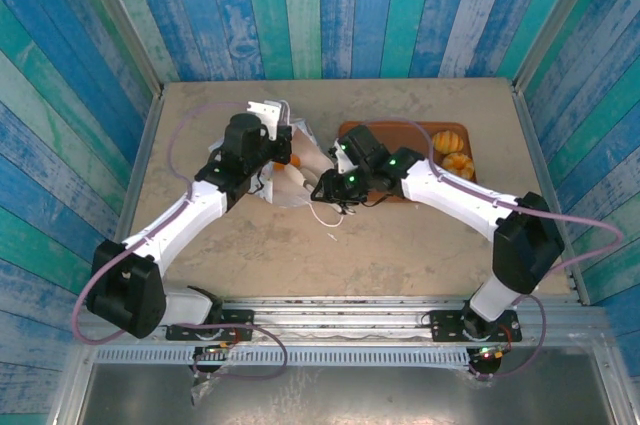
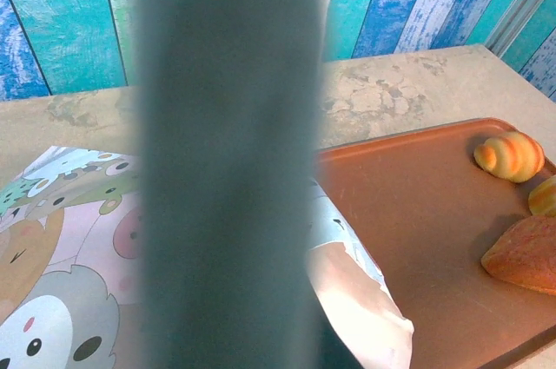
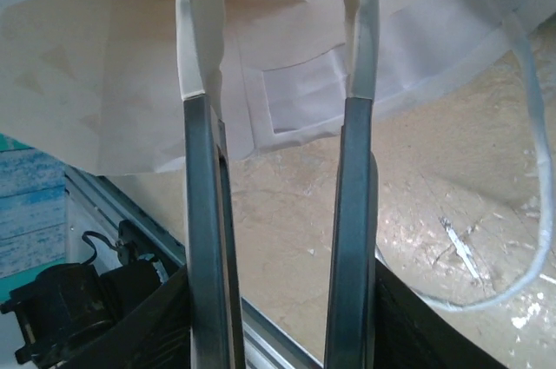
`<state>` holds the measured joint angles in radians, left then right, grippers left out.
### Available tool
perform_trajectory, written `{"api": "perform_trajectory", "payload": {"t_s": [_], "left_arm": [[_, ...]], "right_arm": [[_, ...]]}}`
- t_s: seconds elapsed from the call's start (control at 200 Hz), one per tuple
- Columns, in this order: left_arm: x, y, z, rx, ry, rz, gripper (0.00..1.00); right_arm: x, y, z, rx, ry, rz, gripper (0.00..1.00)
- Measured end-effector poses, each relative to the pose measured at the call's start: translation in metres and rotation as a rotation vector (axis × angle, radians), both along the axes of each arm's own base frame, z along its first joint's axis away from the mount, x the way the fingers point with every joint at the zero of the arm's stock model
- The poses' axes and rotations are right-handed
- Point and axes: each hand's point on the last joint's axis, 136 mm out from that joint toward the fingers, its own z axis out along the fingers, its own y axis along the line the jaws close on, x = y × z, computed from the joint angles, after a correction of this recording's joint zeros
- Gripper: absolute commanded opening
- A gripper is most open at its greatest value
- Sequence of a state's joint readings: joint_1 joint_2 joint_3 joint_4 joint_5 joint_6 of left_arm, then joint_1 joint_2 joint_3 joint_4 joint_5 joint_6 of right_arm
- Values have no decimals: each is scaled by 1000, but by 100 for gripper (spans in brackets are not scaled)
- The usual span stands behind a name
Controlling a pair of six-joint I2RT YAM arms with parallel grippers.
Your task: Take the fake bread out of the paper bag
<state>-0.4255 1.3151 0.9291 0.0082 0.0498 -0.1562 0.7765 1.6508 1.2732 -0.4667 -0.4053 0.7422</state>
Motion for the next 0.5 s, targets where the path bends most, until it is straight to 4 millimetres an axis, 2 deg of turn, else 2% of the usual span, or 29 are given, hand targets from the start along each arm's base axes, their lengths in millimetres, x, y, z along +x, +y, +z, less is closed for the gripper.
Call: {"api": "perform_trajectory", "payload": {"t_s": [0.195, 0.501], "left_arm": [[-1, -1, 0, 0, 0, -6, 0], [-8, 1, 14, 14, -43, -28, 0]], "right_arm": [[6, 9, -9, 26, 19, -18, 47], [6, 24, -6, 89, 19, 20, 48]]}}
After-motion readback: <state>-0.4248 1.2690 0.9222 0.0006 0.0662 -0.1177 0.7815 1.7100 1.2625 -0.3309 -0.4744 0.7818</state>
